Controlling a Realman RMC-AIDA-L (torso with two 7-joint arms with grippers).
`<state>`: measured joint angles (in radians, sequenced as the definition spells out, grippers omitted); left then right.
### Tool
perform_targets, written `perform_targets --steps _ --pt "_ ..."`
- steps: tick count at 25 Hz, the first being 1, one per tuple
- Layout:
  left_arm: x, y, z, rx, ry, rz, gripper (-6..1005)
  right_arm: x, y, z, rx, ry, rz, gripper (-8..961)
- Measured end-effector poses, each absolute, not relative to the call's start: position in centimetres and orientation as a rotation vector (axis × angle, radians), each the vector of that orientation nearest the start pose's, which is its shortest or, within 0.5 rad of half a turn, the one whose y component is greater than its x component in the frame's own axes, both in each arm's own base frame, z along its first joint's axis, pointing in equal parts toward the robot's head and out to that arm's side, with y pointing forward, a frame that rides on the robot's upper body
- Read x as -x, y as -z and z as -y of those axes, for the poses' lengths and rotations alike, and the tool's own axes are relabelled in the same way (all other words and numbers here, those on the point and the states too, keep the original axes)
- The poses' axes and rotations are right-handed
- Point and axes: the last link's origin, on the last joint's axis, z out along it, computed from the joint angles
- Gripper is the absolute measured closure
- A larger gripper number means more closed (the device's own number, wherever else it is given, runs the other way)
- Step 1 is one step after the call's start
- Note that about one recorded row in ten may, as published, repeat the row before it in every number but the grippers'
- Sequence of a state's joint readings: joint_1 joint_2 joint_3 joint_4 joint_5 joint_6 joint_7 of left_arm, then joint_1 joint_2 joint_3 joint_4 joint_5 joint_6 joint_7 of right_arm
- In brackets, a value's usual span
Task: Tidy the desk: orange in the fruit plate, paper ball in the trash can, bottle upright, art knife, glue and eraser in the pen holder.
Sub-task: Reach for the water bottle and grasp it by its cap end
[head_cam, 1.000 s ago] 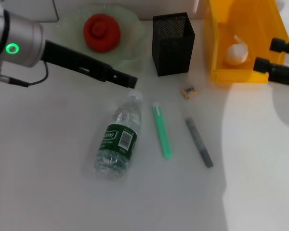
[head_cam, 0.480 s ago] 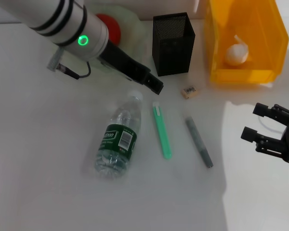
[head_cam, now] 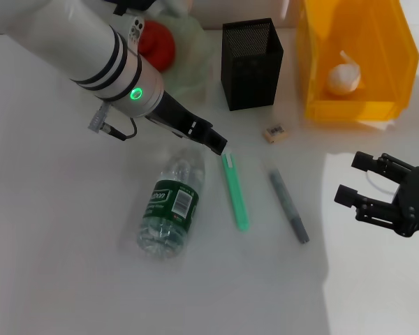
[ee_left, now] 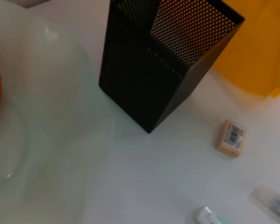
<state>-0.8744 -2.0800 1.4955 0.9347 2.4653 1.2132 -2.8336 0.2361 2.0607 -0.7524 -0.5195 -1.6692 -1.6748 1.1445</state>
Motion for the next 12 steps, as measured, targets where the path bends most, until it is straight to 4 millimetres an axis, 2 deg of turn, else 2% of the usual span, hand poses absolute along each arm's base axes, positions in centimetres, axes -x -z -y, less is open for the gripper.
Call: perform_targets --steps 7,12 --pt "15.4 7.1 -40.7 2.448 -0.314 1.134 269 -31.5 -0.4 -24.3 2.464 -1.023 -0.705 107" --pt "15.8 7.5 -40.8 2.442 -0.321 1.118 274 -31.5 -0.2 -24.2 2.462 -1.033 -0.719 107"
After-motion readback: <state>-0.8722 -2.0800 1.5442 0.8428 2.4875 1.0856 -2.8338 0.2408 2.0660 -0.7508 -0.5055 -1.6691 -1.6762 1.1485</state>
